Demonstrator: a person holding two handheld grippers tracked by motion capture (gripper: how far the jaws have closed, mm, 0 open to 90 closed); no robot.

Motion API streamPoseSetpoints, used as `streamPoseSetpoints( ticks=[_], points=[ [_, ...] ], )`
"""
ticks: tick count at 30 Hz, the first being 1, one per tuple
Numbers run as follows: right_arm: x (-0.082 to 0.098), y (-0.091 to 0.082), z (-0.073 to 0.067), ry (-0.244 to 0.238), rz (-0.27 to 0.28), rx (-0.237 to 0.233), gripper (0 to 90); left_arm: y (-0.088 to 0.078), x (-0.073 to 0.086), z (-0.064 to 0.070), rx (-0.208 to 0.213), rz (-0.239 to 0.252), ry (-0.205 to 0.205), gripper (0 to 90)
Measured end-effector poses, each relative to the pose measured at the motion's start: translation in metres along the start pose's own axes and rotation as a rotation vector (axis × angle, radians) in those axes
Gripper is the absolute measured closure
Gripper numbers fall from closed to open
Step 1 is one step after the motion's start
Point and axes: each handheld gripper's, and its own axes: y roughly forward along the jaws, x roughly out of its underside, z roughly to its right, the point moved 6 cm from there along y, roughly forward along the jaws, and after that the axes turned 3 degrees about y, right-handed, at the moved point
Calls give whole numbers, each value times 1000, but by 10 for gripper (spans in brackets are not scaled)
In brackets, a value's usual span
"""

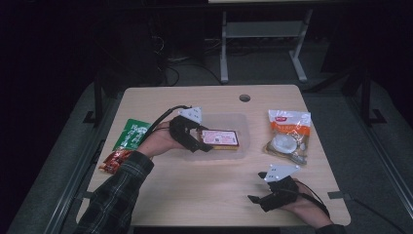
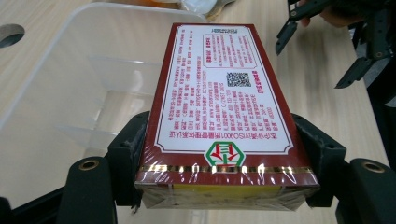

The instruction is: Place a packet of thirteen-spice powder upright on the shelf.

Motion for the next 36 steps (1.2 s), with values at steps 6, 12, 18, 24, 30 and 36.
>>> streamPoseSetpoints(
  ticks=[6,12,18,24,30,36],
  points=[
    [0,-1,1,1,7,1,139,7,-10,-12,0,-21,0,315],
    [-1,-1,1,-2,9,1,139,19,-16,-28,-8,-66,7,315],
    [-1,-3,2,-4,18,10,140,31,-19,-41,-21,-102,7,314],
    [1,-2,4,-4,15,10,140,40,-20,-48,-21,-115,6,314],
    [1,-2,4,-2,16,11,141,44,-18,-52,-27,-117,-6,313],
    [0,-2,3,-4,14,6,141,45,-21,-52,-29,-105,-10,312]
  ],
)
